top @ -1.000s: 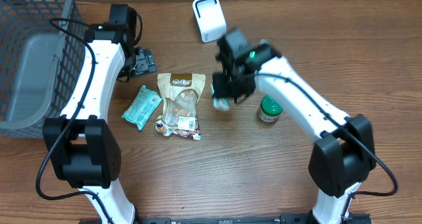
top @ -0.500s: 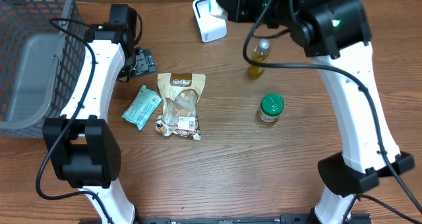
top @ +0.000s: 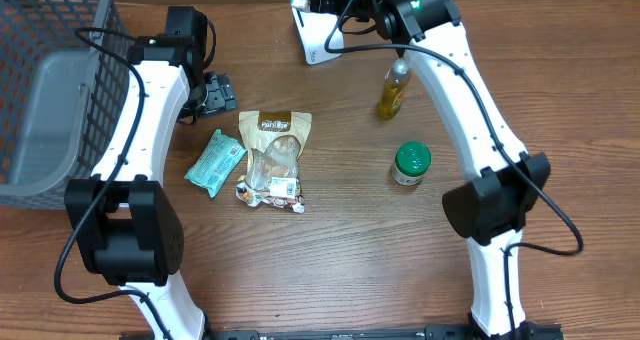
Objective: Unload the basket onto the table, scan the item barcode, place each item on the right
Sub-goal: 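Hold the tissue pack in front of the white scanner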
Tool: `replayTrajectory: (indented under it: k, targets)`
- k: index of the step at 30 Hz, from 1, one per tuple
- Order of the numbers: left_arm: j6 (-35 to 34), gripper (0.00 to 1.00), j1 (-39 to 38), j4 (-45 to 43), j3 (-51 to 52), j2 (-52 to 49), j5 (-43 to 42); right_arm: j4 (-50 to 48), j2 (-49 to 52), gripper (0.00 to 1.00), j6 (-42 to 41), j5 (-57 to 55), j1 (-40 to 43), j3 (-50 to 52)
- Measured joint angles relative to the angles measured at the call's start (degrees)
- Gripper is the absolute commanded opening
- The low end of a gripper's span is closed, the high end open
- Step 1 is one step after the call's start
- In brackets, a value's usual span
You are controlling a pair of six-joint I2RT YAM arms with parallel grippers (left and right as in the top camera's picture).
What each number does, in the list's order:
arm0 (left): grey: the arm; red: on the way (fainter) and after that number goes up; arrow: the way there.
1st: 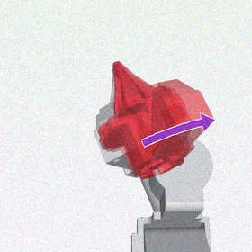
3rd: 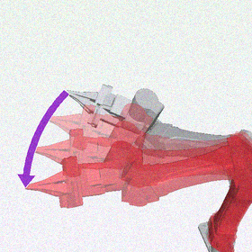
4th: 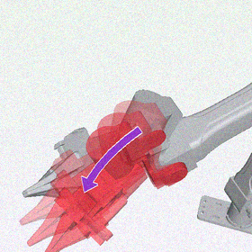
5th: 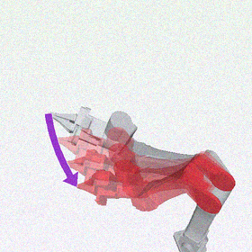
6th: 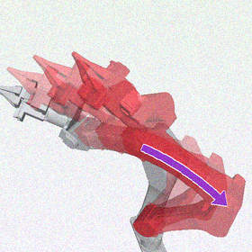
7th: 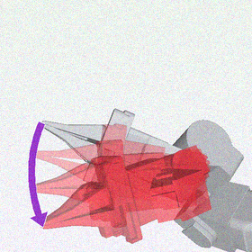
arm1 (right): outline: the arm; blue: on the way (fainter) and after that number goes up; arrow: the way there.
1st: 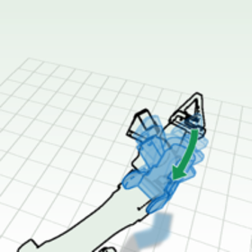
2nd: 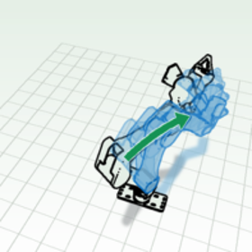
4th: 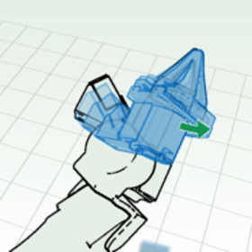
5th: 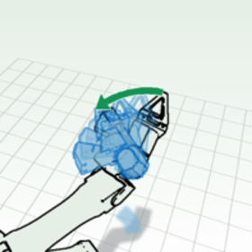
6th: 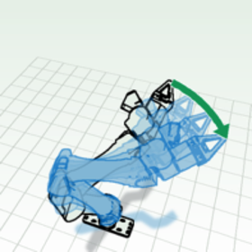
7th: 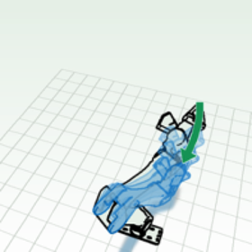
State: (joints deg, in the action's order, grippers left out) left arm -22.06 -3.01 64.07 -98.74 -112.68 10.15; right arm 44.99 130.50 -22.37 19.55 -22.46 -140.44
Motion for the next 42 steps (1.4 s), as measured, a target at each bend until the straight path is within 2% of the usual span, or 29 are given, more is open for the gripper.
replayTrajectory:
  k: [16,22,32,42]
  targets:
    - [0.0,1.0,0.0,0.0,0.0,0.0,0.0,-12.5,11.1,0.04,-5.8,1.6,2.4,0.0]
    - [0.0,1.0,0.0,0.0,0.0,0.0,0.0,-17.6,13.3,0.04,-9.3,5.8,4.2,0.0]
    - [0.0,1.0,0.0,0.0,0.0,0.0,0.0,-19.9,19.0,0.04,-10.6,9.1,5.6,0.0]
    - [0.0,1.0,0.0,0.0,0.0,0.0,0.0,-21.8,19.9,0.04,-10.7,9.0,5.6,0.1]
